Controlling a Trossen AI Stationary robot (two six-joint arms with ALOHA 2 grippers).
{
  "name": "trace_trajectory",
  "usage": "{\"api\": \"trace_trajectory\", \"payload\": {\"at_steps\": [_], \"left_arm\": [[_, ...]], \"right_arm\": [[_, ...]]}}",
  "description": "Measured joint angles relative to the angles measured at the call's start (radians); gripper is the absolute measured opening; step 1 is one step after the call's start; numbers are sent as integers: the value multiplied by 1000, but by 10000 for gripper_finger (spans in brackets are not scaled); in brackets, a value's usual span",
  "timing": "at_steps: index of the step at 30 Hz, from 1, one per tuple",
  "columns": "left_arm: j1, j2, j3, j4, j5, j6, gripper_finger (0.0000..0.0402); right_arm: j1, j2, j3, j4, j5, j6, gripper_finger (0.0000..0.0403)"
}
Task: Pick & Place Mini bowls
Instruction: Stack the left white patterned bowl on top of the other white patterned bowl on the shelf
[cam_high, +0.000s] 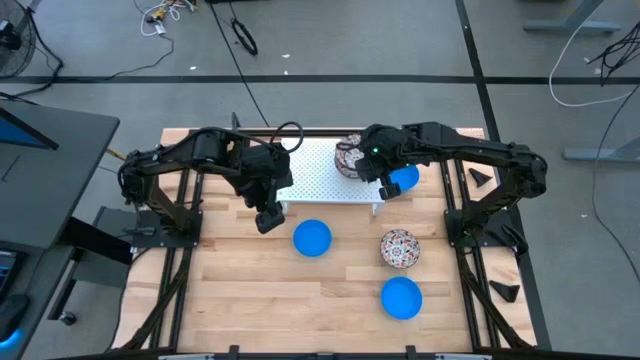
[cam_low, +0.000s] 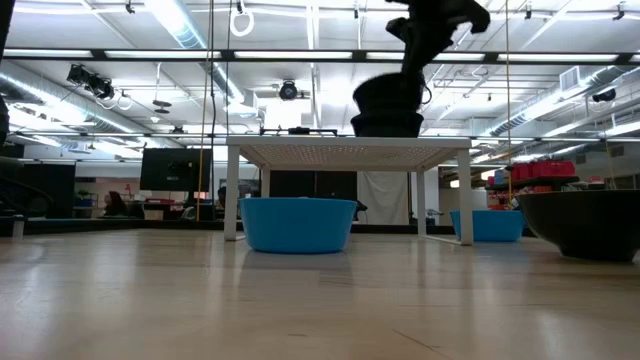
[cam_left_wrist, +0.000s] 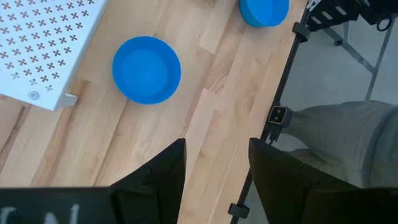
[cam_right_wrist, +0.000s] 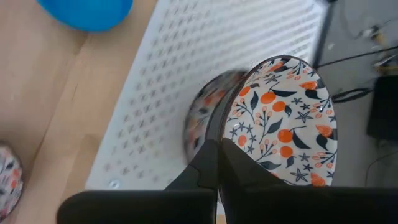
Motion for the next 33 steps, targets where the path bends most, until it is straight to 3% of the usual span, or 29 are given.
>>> {"api": "trace_trajectory", "payload": {"at_steps": [7,17,33], "left_arm": [[0,0,0,0,0,4,179],[0,0,0,0,0,4,179],[0,0,0,0,0,19,179]], "right_arm": [[24,1,-79,38,8,0,0],[20,1,-91,74,13,-28,3],[10,0,-91,80,10,-29,66]]}}
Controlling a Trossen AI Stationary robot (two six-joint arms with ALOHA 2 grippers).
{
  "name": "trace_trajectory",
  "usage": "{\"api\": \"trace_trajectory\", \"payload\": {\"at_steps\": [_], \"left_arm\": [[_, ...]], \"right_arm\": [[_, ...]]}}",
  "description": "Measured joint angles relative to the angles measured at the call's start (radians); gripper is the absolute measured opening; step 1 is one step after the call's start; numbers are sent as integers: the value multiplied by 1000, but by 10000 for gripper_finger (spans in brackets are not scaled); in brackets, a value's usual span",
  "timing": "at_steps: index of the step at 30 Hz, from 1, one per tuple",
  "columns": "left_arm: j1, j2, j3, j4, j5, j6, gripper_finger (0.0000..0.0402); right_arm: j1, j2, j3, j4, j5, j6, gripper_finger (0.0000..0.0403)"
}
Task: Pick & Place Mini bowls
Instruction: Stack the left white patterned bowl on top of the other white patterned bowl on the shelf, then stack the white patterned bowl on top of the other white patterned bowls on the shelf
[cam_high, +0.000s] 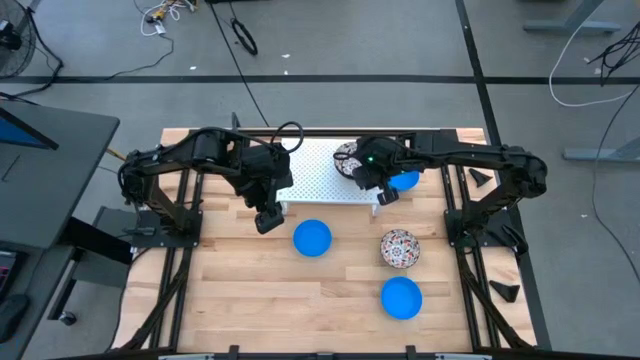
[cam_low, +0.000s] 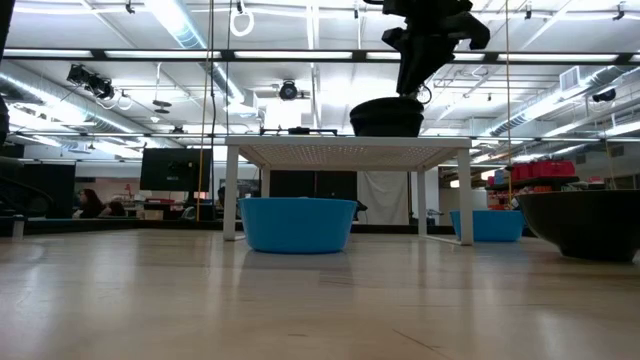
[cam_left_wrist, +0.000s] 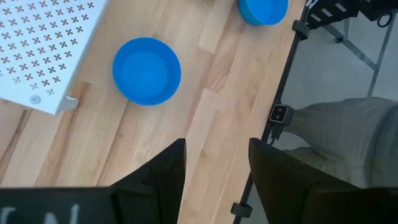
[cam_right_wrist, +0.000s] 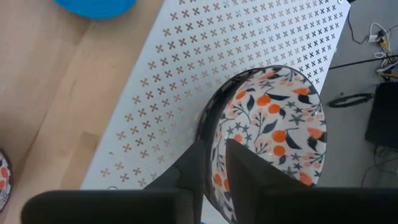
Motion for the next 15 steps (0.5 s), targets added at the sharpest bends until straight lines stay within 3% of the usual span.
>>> {"api": "trace_trajectory", "payload": {"at_steps": [15], "left_arm": [[0,0,0,0,7,-1,179]], "right_arm": [[2,-13,19,48,-2,57,80]]}}
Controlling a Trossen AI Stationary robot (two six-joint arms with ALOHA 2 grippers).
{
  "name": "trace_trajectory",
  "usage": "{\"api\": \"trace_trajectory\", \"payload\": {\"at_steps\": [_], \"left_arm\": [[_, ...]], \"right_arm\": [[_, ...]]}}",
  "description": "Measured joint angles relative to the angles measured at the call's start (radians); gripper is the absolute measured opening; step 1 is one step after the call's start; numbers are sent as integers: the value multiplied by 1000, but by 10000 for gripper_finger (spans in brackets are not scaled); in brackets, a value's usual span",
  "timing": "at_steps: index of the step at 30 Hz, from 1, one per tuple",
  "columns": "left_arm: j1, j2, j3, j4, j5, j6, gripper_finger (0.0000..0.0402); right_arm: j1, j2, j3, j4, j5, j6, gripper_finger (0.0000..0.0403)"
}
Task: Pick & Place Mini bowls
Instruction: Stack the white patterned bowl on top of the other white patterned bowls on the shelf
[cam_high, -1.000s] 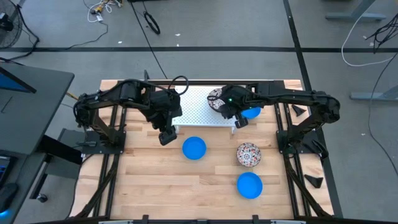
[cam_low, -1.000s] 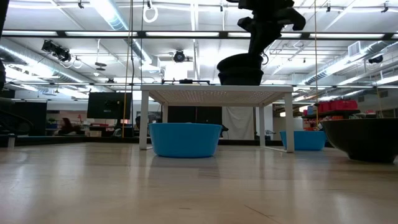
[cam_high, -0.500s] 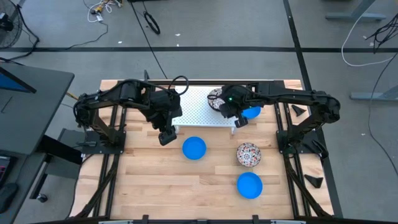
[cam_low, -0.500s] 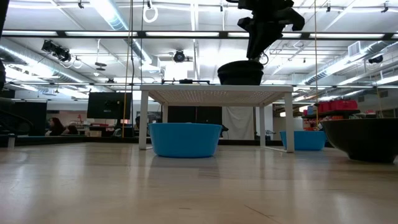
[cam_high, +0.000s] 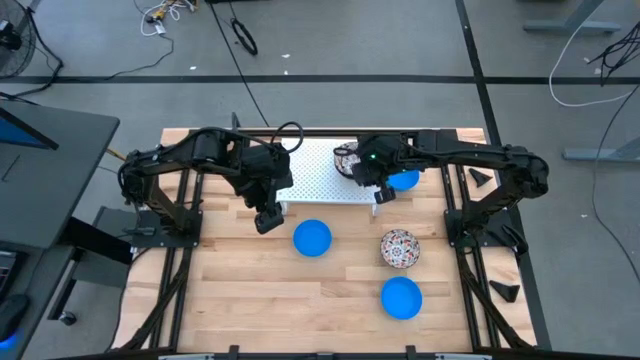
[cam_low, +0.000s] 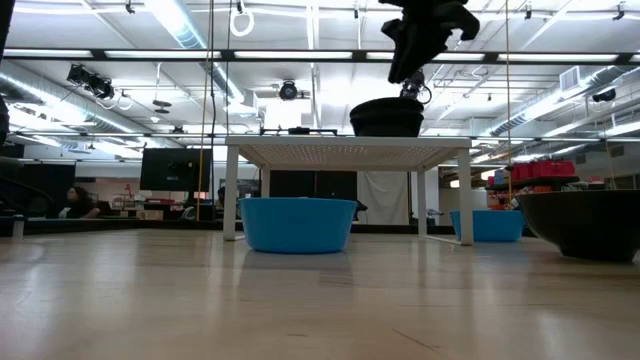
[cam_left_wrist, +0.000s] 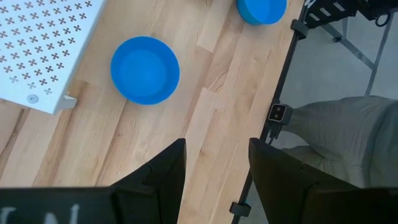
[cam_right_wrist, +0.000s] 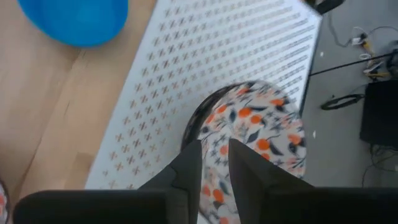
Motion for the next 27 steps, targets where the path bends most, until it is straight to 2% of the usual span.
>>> {"api": "trace_trajectory", "payload": {"at_steps": [7,14,19,27], "left_arm": [[0,0,0,0,-52,0,179],[-2,0,0,0,-200,-27,179],[-2,0,0,1,-259,-76,179],[-2,0,0,1,-281,-115,179]], "right_arm": [[3,0,74,4,1,181,79],[4,0,146,1,2,380,79],[4,0,202,-19,2,383,79],[4,0,300,-91,-1,381,79]]}}
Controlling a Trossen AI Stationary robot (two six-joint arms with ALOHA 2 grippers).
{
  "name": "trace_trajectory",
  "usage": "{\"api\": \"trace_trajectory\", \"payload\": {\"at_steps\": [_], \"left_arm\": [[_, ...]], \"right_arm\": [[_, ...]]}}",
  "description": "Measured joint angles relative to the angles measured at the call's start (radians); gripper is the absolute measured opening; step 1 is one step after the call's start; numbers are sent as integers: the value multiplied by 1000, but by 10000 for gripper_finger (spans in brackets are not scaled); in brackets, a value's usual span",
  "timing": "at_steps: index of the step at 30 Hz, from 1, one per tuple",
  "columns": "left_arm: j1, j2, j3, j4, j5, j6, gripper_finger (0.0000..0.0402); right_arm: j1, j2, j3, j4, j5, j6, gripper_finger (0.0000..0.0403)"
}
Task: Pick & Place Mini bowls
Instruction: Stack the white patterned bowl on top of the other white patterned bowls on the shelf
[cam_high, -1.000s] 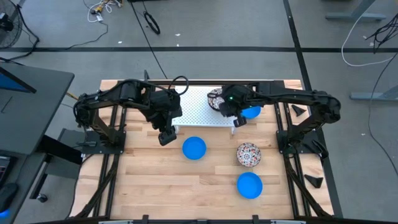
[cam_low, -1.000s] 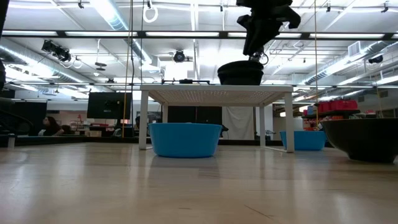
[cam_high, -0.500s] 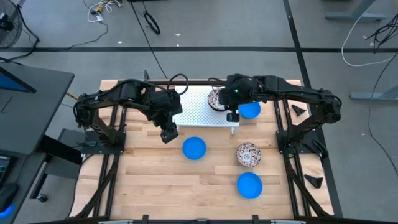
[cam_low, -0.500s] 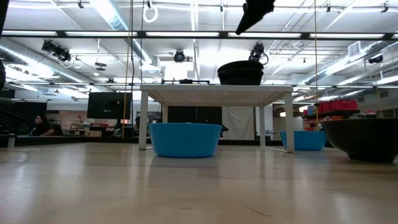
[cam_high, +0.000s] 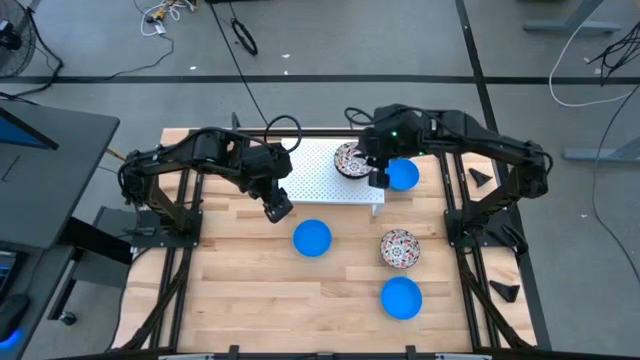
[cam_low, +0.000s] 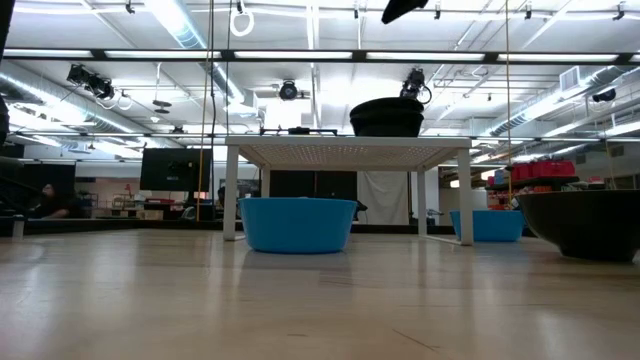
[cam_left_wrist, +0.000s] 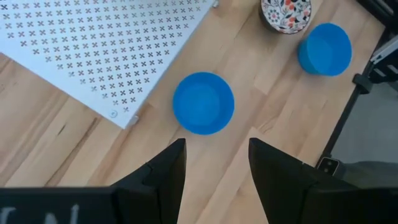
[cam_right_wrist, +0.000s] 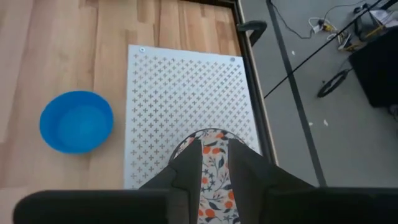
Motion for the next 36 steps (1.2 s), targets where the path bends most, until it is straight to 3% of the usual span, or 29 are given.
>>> {"api": "trace_trajectory", "payload": {"at_steps": [4,16,23,33,36], "left_arm": [[0,0,0,0,0,-16,179],[0,0,0,0,1,-16,179],[-18,0,0,0,3,-16,179],[-44,0,0,0,4,-16,179],[-46,0,0,0,5,-16,179]], "right_arm": [[0,0,41,-65,-24,49,90],[0,0,86,-289,-27,103,184],[4,0,86,-358,-92,190,190],[36,0,86,-463,-102,373,190],[37,-2,86,-460,-165,435,190]]}}
